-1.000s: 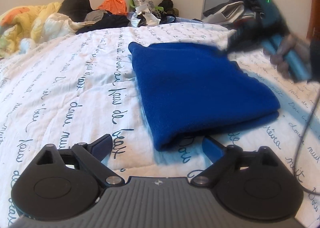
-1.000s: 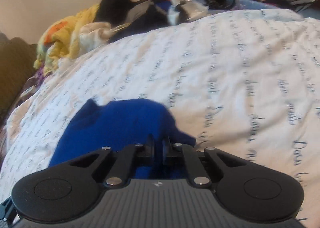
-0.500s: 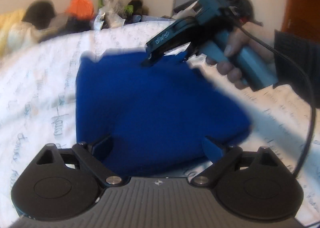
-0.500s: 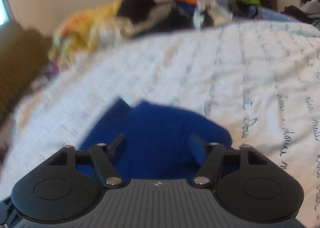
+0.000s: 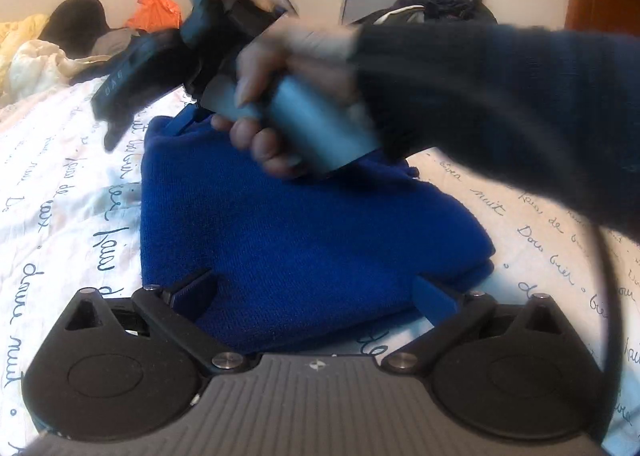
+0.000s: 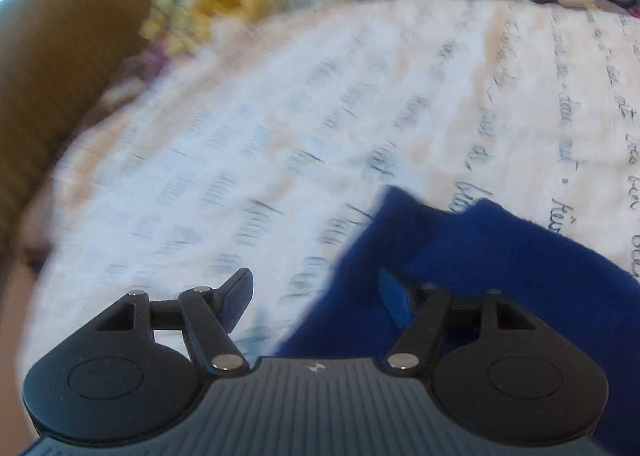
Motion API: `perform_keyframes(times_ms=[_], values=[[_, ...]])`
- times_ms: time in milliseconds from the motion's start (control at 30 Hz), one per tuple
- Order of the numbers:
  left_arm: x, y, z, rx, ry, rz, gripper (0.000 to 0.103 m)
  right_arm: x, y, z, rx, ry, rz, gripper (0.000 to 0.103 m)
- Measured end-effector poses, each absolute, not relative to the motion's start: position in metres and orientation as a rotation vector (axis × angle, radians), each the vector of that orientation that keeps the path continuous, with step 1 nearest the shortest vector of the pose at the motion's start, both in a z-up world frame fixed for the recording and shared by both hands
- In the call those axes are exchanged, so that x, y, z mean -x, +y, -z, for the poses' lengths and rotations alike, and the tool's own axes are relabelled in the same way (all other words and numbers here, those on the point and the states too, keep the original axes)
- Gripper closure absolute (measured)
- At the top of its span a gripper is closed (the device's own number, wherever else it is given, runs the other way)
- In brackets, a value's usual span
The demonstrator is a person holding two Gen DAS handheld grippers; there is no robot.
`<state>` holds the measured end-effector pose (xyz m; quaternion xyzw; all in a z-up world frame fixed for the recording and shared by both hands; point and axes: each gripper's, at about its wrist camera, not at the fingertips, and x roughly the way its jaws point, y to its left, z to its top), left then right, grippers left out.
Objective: Fold small clothes
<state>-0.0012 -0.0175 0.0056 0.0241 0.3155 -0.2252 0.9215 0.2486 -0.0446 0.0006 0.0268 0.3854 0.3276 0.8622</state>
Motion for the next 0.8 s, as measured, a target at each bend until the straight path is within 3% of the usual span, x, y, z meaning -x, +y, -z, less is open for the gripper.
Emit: perform_keyframes(times_ms=[167,267,300,367,400,600,800], values=[[0.004,-0.015,-0.006,-0.044,0.641,0.465,0.0,-0.249,-0.052,-0.01,-0.123,0.836,-0.565,0.034],[0.003,-0.016,-0.006,-0.041,0.638,0.464,0.0,-0.204,-0.097,-0.039,-0.214,0.692,-0.591,0.032],[0.004,-0.016,-0.006,-0.044,0.638,0.463,0.0,-0.181,-0.118,-0.05,-0.234,0.641,-0.589,0.029],[0.006,-0.016,-0.005,-0.052,0.638,0.458,0.0,-0.14,-0.149,-0.06,-0.254,0.576,-0.545,0.012],[0.006,-0.017,-0.005,-0.056,0.638,0.455,0.0,-0.119,-0.167,-0.061,-0.256,0.558,-0.512,0.009],[0.028,-0.026,-0.009,-0.103,0.629,0.312,0.0,-0.023,-0.23,-0.012,-0.31,0.668,-0.336,0.008],[0.061,-0.001,-0.009,-0.024,0.723,0.165,0.0,0.048,-0.221,0.028,-0.131,0.708,-0.218,0.007]])
